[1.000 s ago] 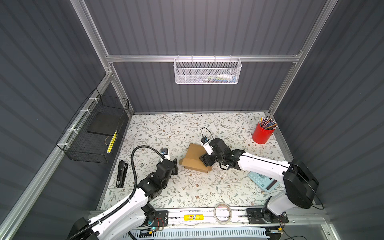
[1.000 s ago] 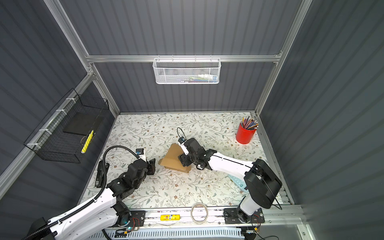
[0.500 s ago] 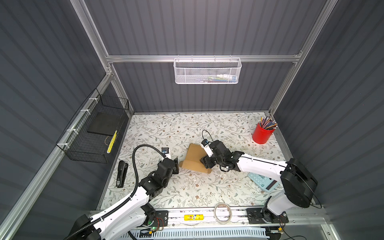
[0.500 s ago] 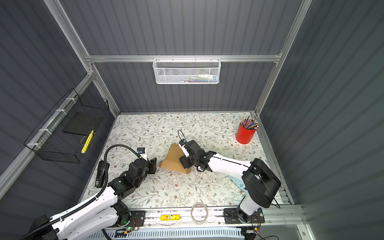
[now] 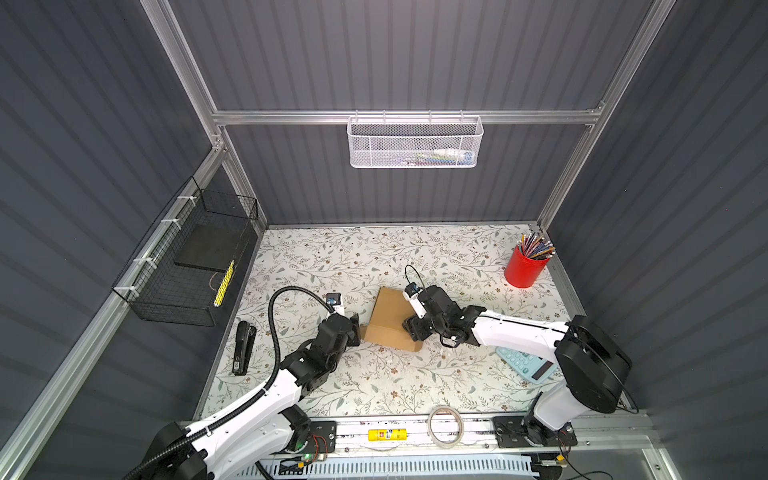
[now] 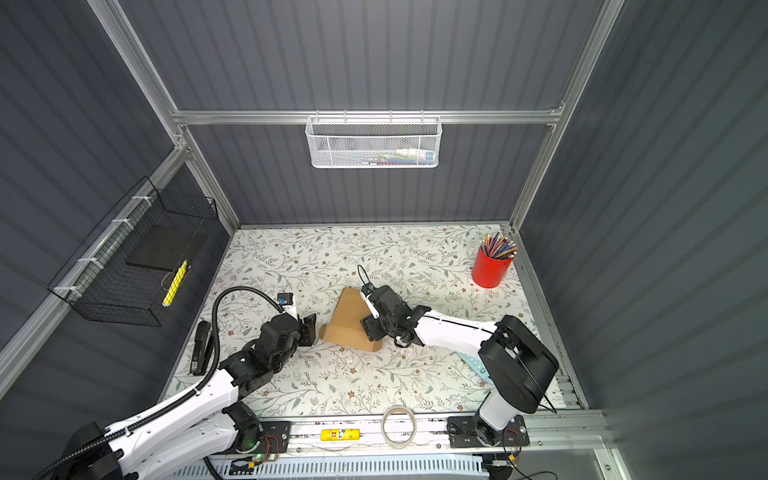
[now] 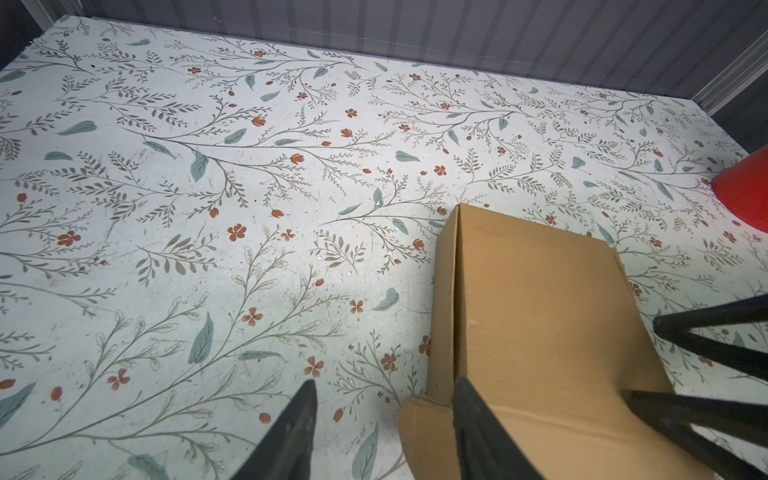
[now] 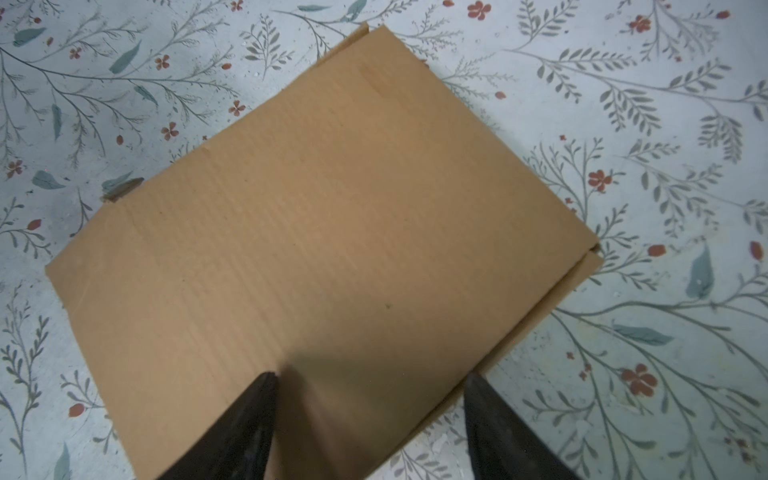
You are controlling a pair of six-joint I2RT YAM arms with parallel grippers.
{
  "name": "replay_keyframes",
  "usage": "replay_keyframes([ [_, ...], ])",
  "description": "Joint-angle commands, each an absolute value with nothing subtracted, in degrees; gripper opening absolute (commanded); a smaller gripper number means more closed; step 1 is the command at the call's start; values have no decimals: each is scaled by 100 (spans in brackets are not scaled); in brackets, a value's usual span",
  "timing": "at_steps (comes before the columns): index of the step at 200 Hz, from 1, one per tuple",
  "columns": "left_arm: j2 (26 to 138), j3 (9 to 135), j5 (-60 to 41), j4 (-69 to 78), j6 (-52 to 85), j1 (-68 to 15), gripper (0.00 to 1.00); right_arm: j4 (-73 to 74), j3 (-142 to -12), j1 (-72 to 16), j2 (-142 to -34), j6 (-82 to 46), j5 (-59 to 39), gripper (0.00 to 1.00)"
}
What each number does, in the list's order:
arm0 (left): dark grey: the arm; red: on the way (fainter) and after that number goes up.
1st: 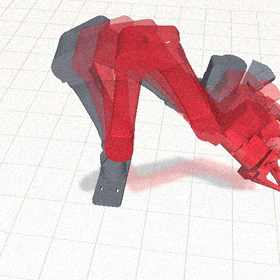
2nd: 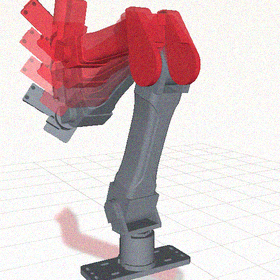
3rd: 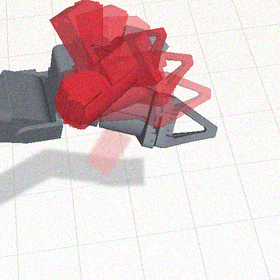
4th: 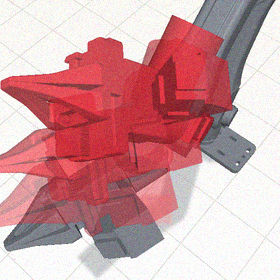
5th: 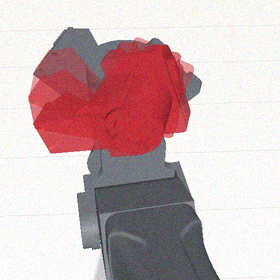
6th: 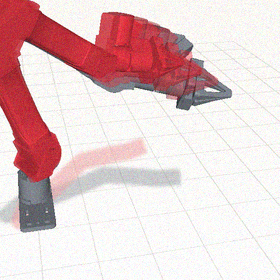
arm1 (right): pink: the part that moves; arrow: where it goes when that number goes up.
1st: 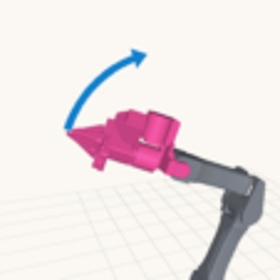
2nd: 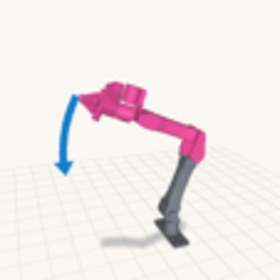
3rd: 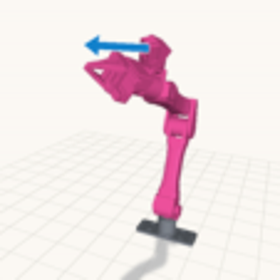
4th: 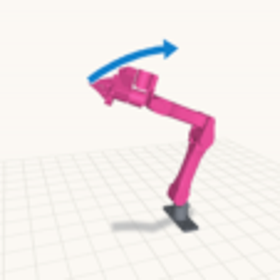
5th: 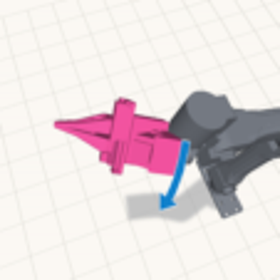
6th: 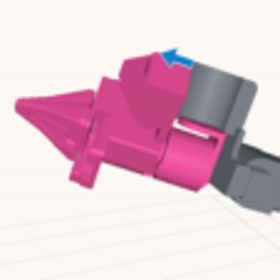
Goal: Fold the paper box
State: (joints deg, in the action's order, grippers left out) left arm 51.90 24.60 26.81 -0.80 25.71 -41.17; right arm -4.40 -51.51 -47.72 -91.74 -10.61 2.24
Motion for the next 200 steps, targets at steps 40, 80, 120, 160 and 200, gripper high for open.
replay_keyframes([
  [40, 5382, 2737, 2297, 147, 2448, -3939, 53, -445, -4924, -4790, -9358, -1604, 426, 72],
  [80, 5858, 2988, 1586, 76, 2417, -3580, 53, -400, -4881, -4790, -9489, -1805, 409, 71],
  [120, 6397, 3235, 732, 36, 2378, -3156, 53, -429, -4913, -4781, -9587, -1897, 331, 70],
  [160, 6887, 3658, 408, -146, 2171, -3072, 52, -398, -4903, -4765, -9598, -1947, 254, 70],
  [200, 7465, 4050, 97, -298, 1987, -2991, 51, -389, -4887, -4663, -9562, -1918, 121, 68],
])
